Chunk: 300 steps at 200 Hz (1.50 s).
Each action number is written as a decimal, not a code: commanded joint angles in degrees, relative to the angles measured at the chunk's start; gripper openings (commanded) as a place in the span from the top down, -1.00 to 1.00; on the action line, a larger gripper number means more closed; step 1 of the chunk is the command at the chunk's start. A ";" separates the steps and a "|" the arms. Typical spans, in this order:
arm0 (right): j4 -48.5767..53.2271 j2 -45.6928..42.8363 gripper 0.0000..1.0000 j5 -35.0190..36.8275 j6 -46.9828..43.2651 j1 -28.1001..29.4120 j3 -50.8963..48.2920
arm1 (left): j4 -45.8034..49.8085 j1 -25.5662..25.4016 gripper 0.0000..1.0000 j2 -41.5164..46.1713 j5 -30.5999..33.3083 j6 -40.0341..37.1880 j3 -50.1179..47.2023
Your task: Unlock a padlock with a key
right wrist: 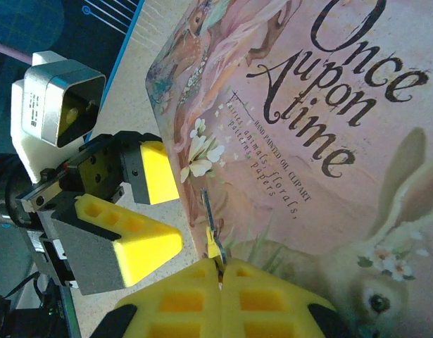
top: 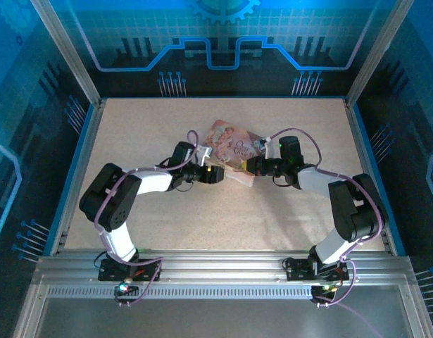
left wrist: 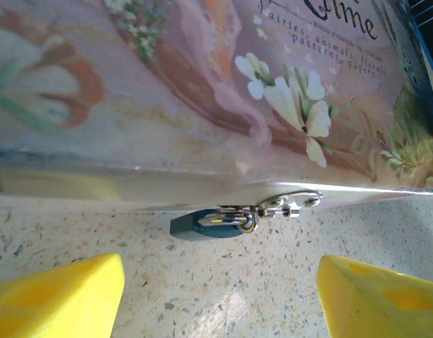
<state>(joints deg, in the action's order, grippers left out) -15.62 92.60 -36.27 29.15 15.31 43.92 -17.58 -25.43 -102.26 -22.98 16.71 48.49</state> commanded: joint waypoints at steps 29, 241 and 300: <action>1.82 1.36 1.00 -0.28 -0.63 -0.54 -0.64 | -2.87 -1.80 -0.39 -3.45 -0.35 -1.72 1.82; 1.56 1.13 1.00 -1.20 -0.66 -0.63 -1.37 | -5.22 -3.72 -0.07 -6.73 2.47 0.70 3.59; 1.30 1.18 1.00 -1.21 -0.66 -0.63 -1.47 | -3.22 -4.51 -0.13 -4.34 9.86 -2.12 2.79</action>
<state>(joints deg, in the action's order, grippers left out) -15.81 92.66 -36.53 29.12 15.31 43.86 -21.32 -28.93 -108.07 -17.65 17.30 50.13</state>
